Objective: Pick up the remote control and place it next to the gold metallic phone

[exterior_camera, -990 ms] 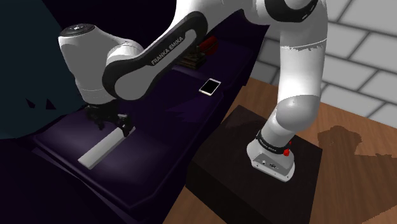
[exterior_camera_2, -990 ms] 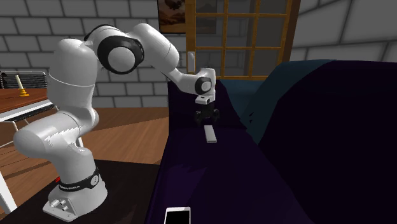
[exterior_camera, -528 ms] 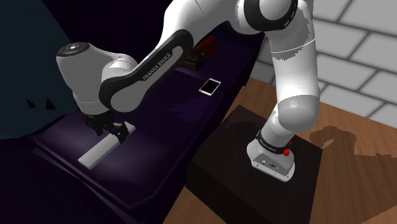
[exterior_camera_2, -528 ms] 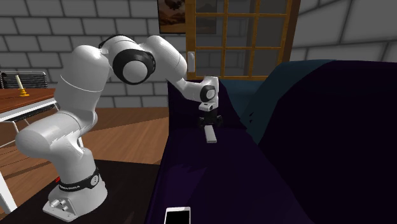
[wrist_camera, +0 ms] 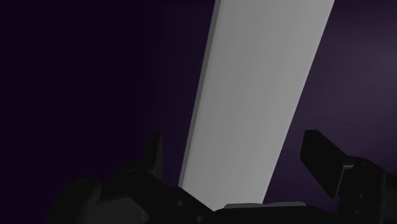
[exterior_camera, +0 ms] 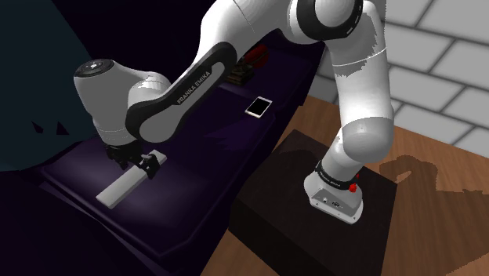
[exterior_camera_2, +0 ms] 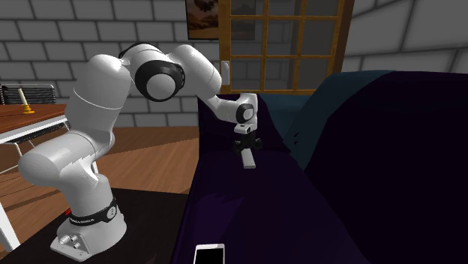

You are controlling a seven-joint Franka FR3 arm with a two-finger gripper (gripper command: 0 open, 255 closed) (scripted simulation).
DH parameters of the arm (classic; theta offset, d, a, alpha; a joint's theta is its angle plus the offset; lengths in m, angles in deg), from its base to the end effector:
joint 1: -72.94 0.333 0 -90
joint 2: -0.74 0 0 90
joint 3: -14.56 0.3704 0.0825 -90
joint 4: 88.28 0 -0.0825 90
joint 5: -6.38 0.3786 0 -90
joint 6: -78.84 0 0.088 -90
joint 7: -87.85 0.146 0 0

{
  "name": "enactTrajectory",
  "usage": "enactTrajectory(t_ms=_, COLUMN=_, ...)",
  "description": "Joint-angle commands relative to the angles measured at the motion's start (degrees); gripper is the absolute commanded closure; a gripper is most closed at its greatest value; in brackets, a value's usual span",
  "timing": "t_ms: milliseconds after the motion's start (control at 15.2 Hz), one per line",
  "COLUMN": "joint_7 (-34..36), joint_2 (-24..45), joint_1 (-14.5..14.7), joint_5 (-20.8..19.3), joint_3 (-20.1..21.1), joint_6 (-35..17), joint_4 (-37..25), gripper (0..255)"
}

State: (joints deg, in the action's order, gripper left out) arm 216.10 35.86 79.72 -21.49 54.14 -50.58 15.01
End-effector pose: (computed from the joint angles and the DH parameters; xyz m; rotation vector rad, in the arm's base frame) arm 0.5135 0.4348 0.2779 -2.5686 1.7742 0.0013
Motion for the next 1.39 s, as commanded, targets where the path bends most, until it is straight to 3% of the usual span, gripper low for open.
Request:
enactTrajectory(t_ms=0, joint_7=0.00, joint_2=0.00, joint_1=0.00, joint_5=0.00, joint_3=0.00, joint_6=0.00, joint_4=0.00, gripper=0)
enactTrajectory(t_ms=66, joint_7=0.00, joint_2=0.00, joint_1=0.00, joint_5=0.00, joint_3=0.00, joint_6=0.00, joint_4=0.00, gripper=0)
enactTrajectory(t_ms=132, joint_7=0.00, joint_2=0.00, joint_1=0.00, joint_5=0.00, joint_3=0.00, joint_6=0.00, joint_4=0.00, gripper=255)
enactTrajectory(t_ms=726, joint_7=0.00, joint_2=0.01, joint_1=0.00, joint_5=-0.01, joint_3=-0.01, joint_6=-0.01, joint_4=0.00, gripper=255)
enactTrajectory(t_ms=1320, joint_7=-1.94, joint_2=-4.03, joint_1=-1.75, joint_5=3.28, joint_3=2.57, joint_6=4.63, joint_4=-1.17, gripper=255)
